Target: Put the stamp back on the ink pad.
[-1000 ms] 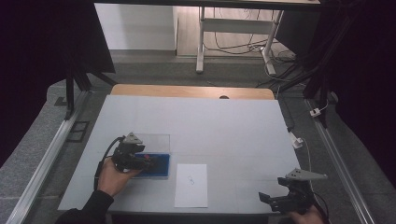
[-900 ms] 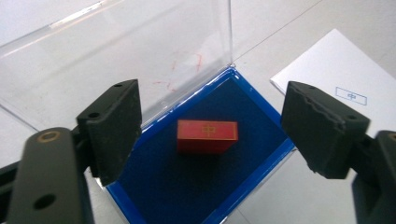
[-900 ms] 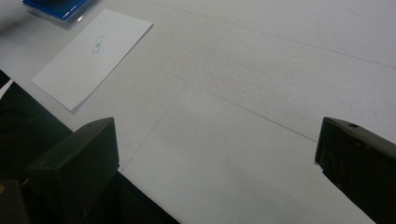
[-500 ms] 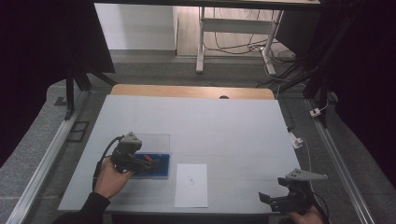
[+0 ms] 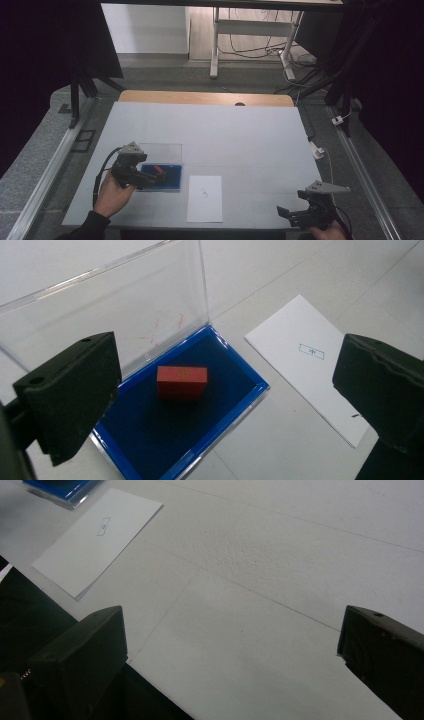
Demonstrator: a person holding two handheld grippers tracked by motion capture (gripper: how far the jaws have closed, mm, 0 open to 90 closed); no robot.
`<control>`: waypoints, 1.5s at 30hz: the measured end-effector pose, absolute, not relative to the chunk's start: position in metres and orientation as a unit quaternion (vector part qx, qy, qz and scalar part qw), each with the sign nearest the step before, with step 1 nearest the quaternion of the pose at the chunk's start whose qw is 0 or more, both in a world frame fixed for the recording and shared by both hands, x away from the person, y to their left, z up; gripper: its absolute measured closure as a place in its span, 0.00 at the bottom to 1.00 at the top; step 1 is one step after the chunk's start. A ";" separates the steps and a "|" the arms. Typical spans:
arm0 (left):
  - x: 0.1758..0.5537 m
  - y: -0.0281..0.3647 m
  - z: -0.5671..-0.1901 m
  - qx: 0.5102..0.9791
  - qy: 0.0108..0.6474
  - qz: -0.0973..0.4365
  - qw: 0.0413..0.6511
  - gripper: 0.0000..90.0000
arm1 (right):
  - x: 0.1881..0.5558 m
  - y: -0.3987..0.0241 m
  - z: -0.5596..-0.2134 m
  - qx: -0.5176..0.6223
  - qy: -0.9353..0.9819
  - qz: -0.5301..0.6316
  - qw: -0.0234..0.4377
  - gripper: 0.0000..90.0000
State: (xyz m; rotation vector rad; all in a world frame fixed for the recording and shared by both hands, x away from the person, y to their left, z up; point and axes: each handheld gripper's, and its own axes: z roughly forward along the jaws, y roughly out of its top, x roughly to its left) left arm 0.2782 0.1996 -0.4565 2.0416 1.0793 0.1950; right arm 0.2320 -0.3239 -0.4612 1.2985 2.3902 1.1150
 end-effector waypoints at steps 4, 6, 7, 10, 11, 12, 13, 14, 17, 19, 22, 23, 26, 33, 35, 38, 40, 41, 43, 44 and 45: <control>0.274 0.202 -0.455 0.804 0.428 0.074 0.407 0.00 | 0.232 -0.324 -0.461 0.439 0.809 0.377 0.101 0.00; 0.271 0.204 -0.454 0.802 0.429 0.072 0.410 0.00 | 0.232 -0.324 -0.461 0.440 0.809 0.377 0.100 0.00; 0.270 0.205 -0.454 0.802 0.428 0.072 0.411 0.00 | 0.232 -0.324 -0.461 0.439 0.809 0.377 0.101 0.00; 0.265 0.206 -0.452 0.799 0.428 0.076 0.415 0.00 | 0.232 -0.324 -0.461 0.439 0.810 0.376 0.102 0.00; 0.263 0.207 -0.452 0.799 0.428 0.078 0.415 0.00 | 0.232 -0.324 -0.461 0.440 0.809 0.376 0.102 0.00; 0.261 0.208 -0.452 0.799 0.427 0.078 0.415 0.00 | 0.232 -0.324 -0.461 0.440 0.809 0.376 0.102 0.00; 0.259 0.209 -0.452 0.799 0.428 0.078 0.416 0.00 | 0.232 -0.324 -0.461 0.441 0.808 0.377 0.101 0.00; 0.258 0.210 -0.452 0.798 0.429 0.079 0.417 0.00 | 0.232 -0.324 -0.461 0.441 0.808 0.378 0.101 0.00; 0.252 0.213 -0.452 0.795 0.431 0.082 0.419 0.01 | 0.232 -0.324 -0.461 0.441 0.808 0.378 0.100 0.00; 0.249 0.215 -0.451 0.794 0.431 0.085 0.420 0.01 | 0.232 -0.324 -0.461 0.440 0.808 0.378 0.100 0.00; 0.243 0.218 -0.451 0.795 0.428 0.091 0.421 0.01 | 0.232 -0.324 -0.461 0.440 0.808 0.378 0.100 0.00; 0.241 0.218 -0.451 0.795 0.426 0.092 0.421 0.01 | 0.232 -0.324 -0.461 0.441 0.808 0.379 0.100 0.00; 0.236 0.220 -0.451 0.799 0.419 0.097 0.421 0.00 | 0.233 -0.324 -0.461 0.441 0.807 0.379 0.101 0.00; 0.224 0.226 -0.451 0.798 0.416 0.104 0.424 0.00 | 0.233 -0.325 -0.461 0.443 0.806 0.379 0.101 0.00; 0.220 0.228 -0.452 0.797 0.420 0.103 0.422 0.00 | 0.233 -0.325 -0.461 0.443 0.806 0.381 0.100 0.00; 0.215 0.231 -0.453 0.794 0.424 0.103 0.423 0.00 | 0.232 -0.325 -0.461 0.443 0.805 0.381 0.099 0.00; 0.212 0.234 -0.454 0.791 0.427 0.103 0.425 0.00 | 0.232 -0.325 -0.461 0.443 0.805 0.382 0.100 0.00; 0.210 0.236 -0.455 0.790 0.429 0.103 0.426 0.00 | 0.232 -0.325 -0.461 0.443 0.805 0.382 0.100 0.00; 0.207 0.240 -0.456 0.788 0.433 0.102 0.426 0.00 | 0.232 -0.325 -0.461 0.444 0.805 0.381 0.099 0.00; 0.205 0.242 -0.457 0.786 0.435 0.102 0.427 0.00 | 0.232 -0.325 -0.461 0.444 0.805 0.381 0.099 0.00; 0.204 0.243 -0.458 0.785 0.438 0.102 0.427 0.00 | 0.232 -0.325 -0.461 0.444 0.805 0.382 0.099 0.00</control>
